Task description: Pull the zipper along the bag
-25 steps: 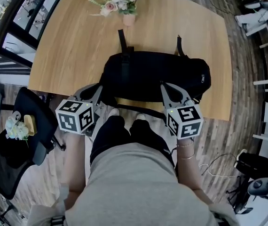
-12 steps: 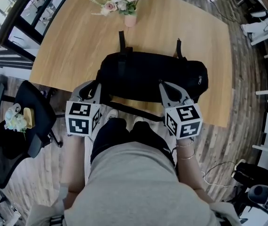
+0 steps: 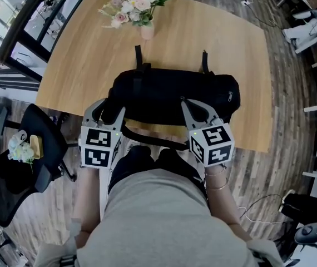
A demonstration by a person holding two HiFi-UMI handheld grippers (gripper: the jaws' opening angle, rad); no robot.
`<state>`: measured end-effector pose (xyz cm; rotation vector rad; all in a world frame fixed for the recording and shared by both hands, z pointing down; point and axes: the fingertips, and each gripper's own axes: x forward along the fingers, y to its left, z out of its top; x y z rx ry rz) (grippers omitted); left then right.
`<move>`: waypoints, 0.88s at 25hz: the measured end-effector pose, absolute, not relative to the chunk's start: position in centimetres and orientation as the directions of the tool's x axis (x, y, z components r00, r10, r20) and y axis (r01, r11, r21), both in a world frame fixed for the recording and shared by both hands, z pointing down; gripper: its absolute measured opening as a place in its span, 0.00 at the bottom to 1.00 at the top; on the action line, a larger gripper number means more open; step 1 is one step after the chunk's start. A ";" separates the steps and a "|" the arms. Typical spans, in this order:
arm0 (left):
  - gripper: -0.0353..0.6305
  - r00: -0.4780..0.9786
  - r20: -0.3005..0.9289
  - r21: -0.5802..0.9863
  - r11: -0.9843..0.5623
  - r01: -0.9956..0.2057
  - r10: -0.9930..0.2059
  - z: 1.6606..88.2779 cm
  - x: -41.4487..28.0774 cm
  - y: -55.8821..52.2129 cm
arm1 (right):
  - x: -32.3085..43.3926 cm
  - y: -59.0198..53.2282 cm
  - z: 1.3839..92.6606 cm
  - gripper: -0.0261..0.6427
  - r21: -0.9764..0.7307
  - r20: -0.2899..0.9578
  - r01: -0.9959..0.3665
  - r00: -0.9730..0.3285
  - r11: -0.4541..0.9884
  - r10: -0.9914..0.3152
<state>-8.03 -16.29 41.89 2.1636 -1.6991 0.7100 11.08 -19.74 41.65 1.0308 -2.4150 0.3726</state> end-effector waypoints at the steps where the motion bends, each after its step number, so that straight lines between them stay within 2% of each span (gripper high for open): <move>1: 0.37 0.174 0.549 -0.087 -0.262 -0.961 -0.818 41.8 -7.9 -16.5 | 11.1 -19.8 41.6 0.06 -0.060 0.528 -0.731 -0.601 0.680 -0.600; 12: 0.42 0.141 0.557 -0.203 -0.298 -0.933 -0.819 41.6 -7.0 -17.2 | 11.0 -20.0 41.4 0.06 -0.075 0.511 -0.717 -0.625 0.693 -0.590; 17: 0.42 0.227 0.492 -0.209 -0.367 -0.907 -0.840 39.9 -4.1 -17.9 | 10.8 -20.2 41.2 0.06 -0.073 0.506 -0.711 -0.631 0.699 -0.589; 22: 0.42 0.352 0.494 -0.206 -0.501 -0.841 -0.795 39.9 1.0 -18.7 | 10.7 -20.2 41.0 0.06 -0.070 0.501 -0.710 -0.632 0.701 -0.591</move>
